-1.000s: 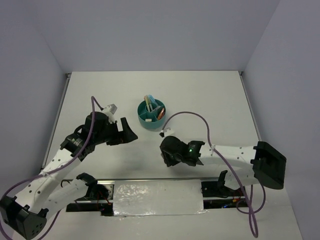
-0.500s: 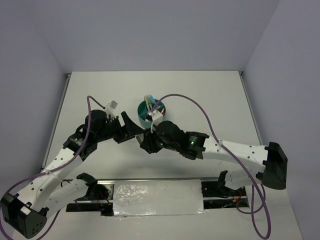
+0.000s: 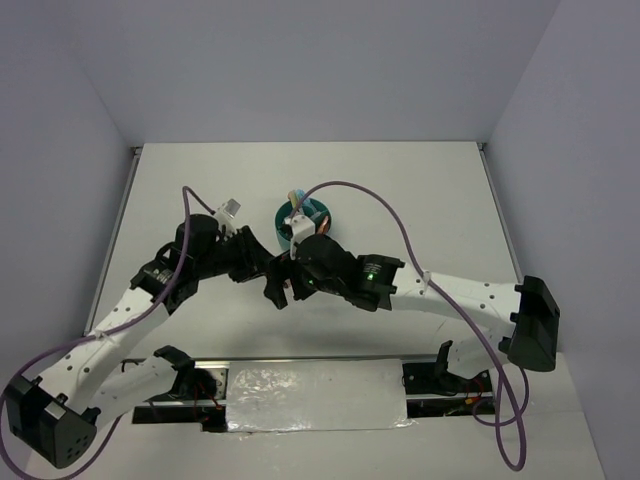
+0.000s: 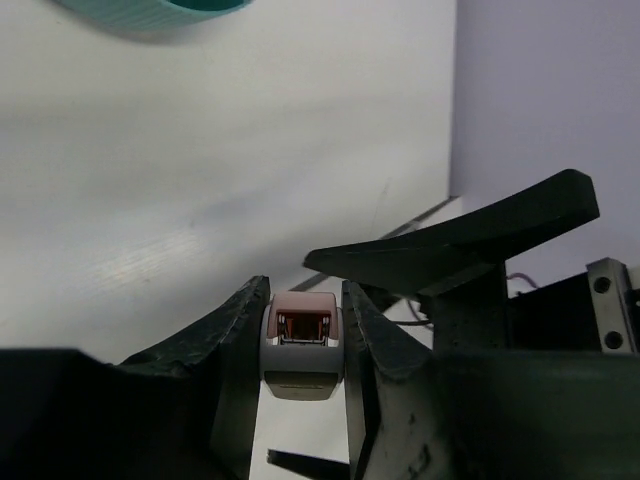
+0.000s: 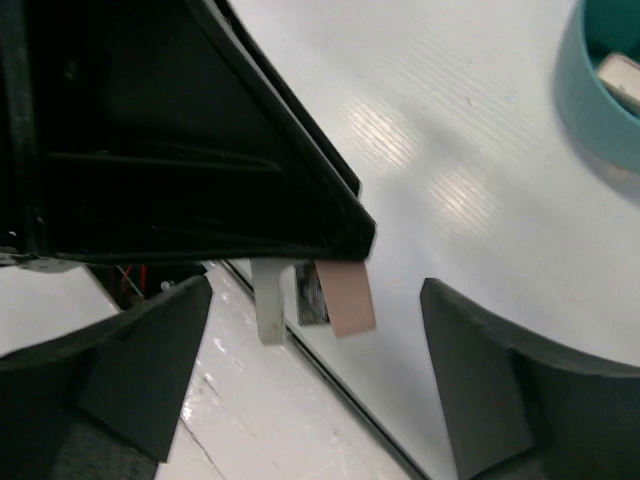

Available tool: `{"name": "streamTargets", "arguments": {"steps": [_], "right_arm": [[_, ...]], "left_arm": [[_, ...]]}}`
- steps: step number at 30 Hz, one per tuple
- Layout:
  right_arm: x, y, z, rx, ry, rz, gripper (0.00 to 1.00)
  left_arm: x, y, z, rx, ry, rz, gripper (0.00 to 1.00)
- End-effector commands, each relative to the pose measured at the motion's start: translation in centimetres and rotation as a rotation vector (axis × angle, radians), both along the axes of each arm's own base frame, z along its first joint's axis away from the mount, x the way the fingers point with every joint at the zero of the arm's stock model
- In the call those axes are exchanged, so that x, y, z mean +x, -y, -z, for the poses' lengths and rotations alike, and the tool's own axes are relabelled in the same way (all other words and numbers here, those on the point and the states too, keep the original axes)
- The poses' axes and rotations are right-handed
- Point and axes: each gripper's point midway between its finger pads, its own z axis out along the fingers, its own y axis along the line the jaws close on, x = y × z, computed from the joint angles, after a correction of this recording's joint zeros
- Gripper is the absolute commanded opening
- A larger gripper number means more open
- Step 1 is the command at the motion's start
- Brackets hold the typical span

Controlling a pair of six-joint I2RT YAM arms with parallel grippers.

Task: Sort the stationery into containers
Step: Place the stapler in the storage box.

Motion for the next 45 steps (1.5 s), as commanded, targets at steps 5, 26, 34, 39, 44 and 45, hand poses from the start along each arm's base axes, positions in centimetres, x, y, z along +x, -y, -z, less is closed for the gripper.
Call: {"name": "streamTargets", "arguments": {"steps": [5,26,34,39,44,45], "right_arm": [[2.6,6.2,-0.5,0.002,-0.009,0.226,1.0],[-0.1,21.0,-6.8,0.11,0.122,0.44,1.0],[0.4,21.9,-7.7,0.085,0.159,0.469,1.0],[0.6,21.9,-7.7,0.075,0.163,0.472,1.0],[0.7,21.6,-7.9,0.076,0.165,0.466,1.0],[0.8,21.5,-7.9,0.075,0.166,0.465,1.0]], "left_arm": [[6.7,-3.7,-1.1,0.359,0.191,-0.144,0.0],[25.3,-1.8,-0.8,0.478,0.415,-0.153,0.0],[24.3,-1.4,2.2,0.432,0.382,-0.138,0.08],[23.6,-1.0,4.0,0.403,0.357,-0.117,0.09],[23.4,-0.6,4.8,0.39,0.348,-0.098,0.31],[23.2,-0.5,4.8,0.383,0.347,-0.09,0.35]]}}
